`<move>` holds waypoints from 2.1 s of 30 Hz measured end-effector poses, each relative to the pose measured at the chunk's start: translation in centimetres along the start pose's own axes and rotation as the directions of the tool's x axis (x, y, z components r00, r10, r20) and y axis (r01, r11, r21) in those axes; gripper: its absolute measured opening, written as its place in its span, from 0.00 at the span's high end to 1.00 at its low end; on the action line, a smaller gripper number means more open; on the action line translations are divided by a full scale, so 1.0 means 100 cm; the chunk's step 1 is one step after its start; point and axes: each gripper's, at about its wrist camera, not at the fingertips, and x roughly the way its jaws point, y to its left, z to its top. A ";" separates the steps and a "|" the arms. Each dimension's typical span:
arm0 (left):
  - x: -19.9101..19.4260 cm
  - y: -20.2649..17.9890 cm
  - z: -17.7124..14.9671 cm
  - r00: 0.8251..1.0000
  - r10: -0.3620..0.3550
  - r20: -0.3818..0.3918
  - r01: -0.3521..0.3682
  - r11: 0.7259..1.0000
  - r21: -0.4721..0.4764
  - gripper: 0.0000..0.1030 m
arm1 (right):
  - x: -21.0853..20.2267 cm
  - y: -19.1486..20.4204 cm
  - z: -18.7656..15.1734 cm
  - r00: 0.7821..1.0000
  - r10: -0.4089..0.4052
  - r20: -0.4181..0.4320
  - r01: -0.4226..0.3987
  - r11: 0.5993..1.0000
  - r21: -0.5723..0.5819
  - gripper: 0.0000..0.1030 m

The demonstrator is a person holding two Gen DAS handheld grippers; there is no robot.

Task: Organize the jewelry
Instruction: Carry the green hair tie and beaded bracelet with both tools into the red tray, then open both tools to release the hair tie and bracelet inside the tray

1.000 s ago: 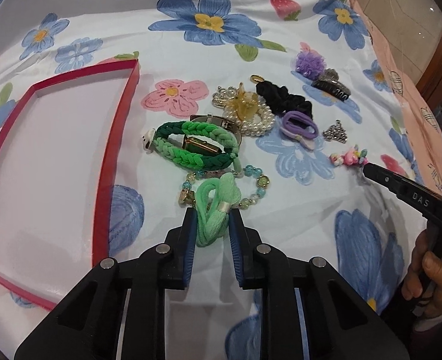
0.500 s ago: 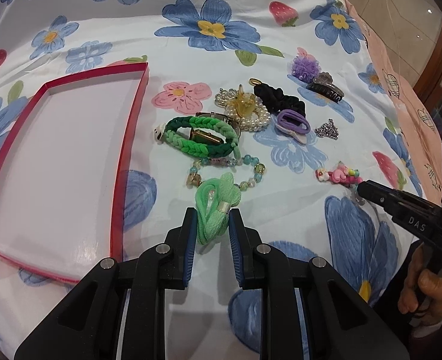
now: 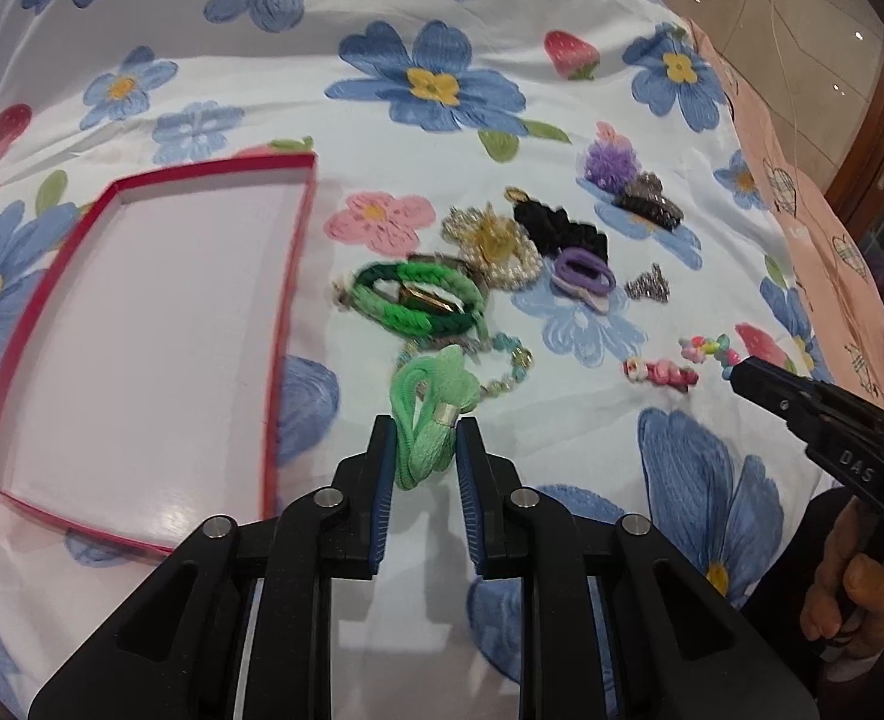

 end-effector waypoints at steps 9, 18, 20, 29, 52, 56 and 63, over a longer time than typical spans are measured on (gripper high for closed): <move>-0.026 0.044 0.015 0.997 0.062 0.055 -0.058 0.996 -0.067 0.85 | 0.017 0.062 0.035 0.983 0.185 0.015 -0.184 0.982 -0.043 0.81; -0.037 0.100 0.024 0.989 0.134 0.064 -0.124 0.982 -0.140 0.85 | 0.055 0.139 0.061 0.942 0.334 -0.026 -0.335 0.936 -0.109 0.81; -0.035 0.113 0.029 0.988 0.143 0.061 -0.133 0.980 -0.149 0.85 | 0.065 0.155 0.067 0.933 0.358 -0.036 -0.359 0.925 -0.123 0.81; 0.002 0.161 0.058 0.984 0.180 0.000 -0.177 0.968 -0.176 0.85 | 0.133 0.205 0.090 0.916 0.385 -0.111 -0.398 0.906 -0.143 0.81; 0.065 0.196 0.056 0.965 0.210 -0.154 -0.240 0.948 -0.211 0.69 | 0.207 0.218 0.083 0.900 0.316 -0.301 -0.377 0.911 -0.169 0.79; 0.060 0.199 0.053 0.966 0.212 -0.150 -0.243 0.943 -0.227 0.62 | 0.205 0.216 0.084 0.891 0.342 -0.300 -0.397 0.906 -0.147 0.76; 0.039 0.202 0.050 0.970 0.215 -0.112 -0.237 0.935 -0.263 0.55 | 0.194 0.212 0.086 0.889 0.370 -0.270 -0.412 0.903 -0.121 0.68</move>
